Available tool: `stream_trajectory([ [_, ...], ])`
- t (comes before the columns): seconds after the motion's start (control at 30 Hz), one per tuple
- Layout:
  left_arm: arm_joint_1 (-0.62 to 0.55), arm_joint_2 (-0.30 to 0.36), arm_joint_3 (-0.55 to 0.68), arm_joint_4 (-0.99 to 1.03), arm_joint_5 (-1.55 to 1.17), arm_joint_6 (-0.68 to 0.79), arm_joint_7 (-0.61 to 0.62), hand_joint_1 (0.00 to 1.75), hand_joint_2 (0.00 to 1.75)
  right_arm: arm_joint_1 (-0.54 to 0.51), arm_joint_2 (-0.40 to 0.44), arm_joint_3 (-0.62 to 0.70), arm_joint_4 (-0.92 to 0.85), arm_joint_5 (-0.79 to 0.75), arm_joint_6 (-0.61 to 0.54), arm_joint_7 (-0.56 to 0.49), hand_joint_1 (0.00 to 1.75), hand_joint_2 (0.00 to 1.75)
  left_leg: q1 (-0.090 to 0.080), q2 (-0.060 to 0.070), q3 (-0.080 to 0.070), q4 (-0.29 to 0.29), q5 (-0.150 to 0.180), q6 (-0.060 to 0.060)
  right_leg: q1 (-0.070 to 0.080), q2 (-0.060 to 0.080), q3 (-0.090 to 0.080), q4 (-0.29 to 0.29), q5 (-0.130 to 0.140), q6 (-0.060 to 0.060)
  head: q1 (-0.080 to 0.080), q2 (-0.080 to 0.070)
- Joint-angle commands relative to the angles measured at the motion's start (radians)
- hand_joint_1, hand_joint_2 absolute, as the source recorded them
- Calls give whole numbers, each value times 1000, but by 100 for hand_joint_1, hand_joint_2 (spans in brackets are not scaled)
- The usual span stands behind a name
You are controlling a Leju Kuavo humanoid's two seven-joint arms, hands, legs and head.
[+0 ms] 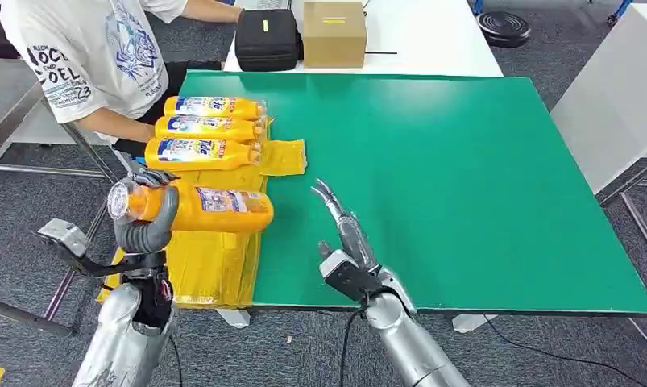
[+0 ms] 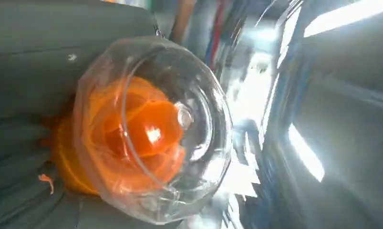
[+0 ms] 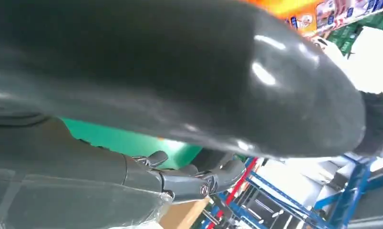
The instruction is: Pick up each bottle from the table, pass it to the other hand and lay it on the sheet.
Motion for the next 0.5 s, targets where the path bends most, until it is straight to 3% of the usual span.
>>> stream_trajectory([
  [0.03, -65, 37, -45, 49, -416, 263, -9, 175, 175, 20, -27, -71, 11, 19, -3, -1, 0, 0, 2, -2, 5, 0, -2, -2, 2, -3, 6, 0, -3, -2, 0, 0],
  [0.07, -69, 47, -67, 78, -557, 355, -5, 175, 175, 28, -26, -84, -2, 22, 0, -1, 0, 0, 1, -3, 4, 0, -1, -2, 1, -4, 5, -1, -2, -1, 0, 0],
  [0.2, -67, 55, -95, 120, -701, 399, 29, 175, 175, 46, -25, -116, -45, 31, 5, -1, 0, 0, 1, -2, 3, -1, -1, -1, 1, -2, 3, -1, -1, -1, 0, 0],
  [0.5, -60, 118, -168, 145, -939, 312, 166, 175, 175, 64, -48, -187, -106, 39, 38, -1, 0, 0, 1, -2, 5, -1, -2, -2, 1, -2, 6, -1, -2, -2, 0, 0],
])
